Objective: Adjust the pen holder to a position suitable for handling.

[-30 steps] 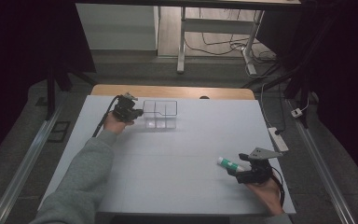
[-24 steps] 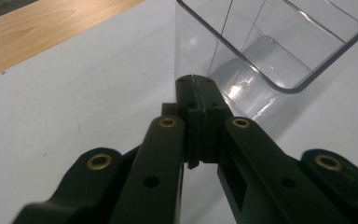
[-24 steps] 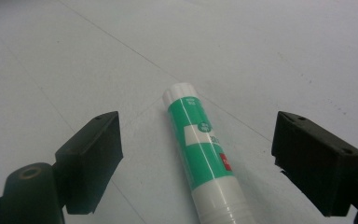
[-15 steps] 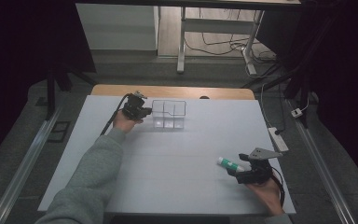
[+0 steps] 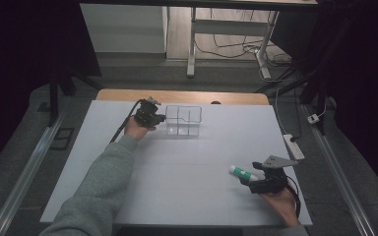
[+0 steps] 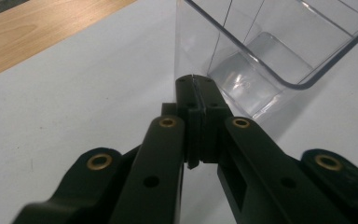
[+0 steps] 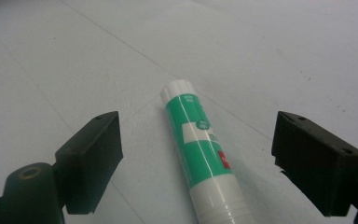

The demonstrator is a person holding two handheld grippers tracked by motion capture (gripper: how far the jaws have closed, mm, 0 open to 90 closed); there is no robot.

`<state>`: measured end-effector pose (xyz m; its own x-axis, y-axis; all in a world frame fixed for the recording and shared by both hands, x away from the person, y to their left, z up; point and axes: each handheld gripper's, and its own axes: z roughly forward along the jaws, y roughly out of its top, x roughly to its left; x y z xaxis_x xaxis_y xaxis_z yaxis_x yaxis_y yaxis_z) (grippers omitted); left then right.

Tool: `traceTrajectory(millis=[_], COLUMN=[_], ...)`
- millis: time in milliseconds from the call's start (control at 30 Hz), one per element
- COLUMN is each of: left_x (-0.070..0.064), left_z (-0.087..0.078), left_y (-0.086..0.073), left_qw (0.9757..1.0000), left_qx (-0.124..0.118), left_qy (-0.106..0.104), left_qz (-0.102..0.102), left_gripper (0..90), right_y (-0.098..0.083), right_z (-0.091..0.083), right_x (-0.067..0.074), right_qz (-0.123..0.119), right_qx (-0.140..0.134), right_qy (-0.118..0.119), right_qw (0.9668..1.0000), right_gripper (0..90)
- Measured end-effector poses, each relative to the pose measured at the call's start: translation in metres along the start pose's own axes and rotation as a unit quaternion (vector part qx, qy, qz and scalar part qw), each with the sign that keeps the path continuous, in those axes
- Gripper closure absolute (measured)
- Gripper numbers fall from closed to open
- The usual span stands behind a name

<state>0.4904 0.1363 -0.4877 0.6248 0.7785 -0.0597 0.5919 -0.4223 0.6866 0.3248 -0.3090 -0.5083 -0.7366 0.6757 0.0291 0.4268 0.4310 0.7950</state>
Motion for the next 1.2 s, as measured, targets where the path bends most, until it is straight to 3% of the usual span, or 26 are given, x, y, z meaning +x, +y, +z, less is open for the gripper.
traceTrajectory(millis=[100, 333, 533, 767, 900, 1033, 1200], left_x=[-0.002, -0.002, -0.003, -0.008, -0.011, -0.020, -0.031], left_z=[0.001, 0.001, -0.014, -0.036, -0.050, -0.068, -0.085], left_y=[0.001, 0.002, -0.003, -0.023, -0.037, -0.055, -0.072], left_qw=[1.0000, 1.0000, 0.9998, 0.9994, 0.9990, 0.9986, 0.9985], left_qx=[-0.001, -0.004, -0.015, -0.026, -0.035, -0.041, -0.045], left_qy=[0.001, -0.003, -0.005, -0.007, -0.014, -0.005, -0.008], left_qz=[0.007, 0.003, 0.010, 0.021, 0.024, 0.033, 0.030], left_gripper=[88.8, 88.6, 88.6, 88.5, 77.6, 61.1, 49.9], right_y=[0.000, 0.000, 0.000, 0.000, 0.000, 0.000, 0.000], right_z=[0.000, 0.000, -0.001, -0.001, -0.002, -0.002, -0.002], right_x=[-0.001, 0.000, 0.000, 0.000, 0.000, 0.000, 0.000], right_qz=[0.001, 0.002, 0.002, 0.002, 0.002, 0.003, 0.005], right_qx=[-0.001, -0.001, -0.005, -0.006, -0.006, -0.007, -0.010], right_qy=[0.002, 0.003, 0.001, 0.003, 0.000, 0.002, 0.002], right_qw=[1.0000, 1.0000, 1.0000, 1.0000, 1.0000, 1.0000, 0.9999], right_gripper=[15.5, 15.5, 15.5, 15.5, 15.5, 15.5, 15.6])
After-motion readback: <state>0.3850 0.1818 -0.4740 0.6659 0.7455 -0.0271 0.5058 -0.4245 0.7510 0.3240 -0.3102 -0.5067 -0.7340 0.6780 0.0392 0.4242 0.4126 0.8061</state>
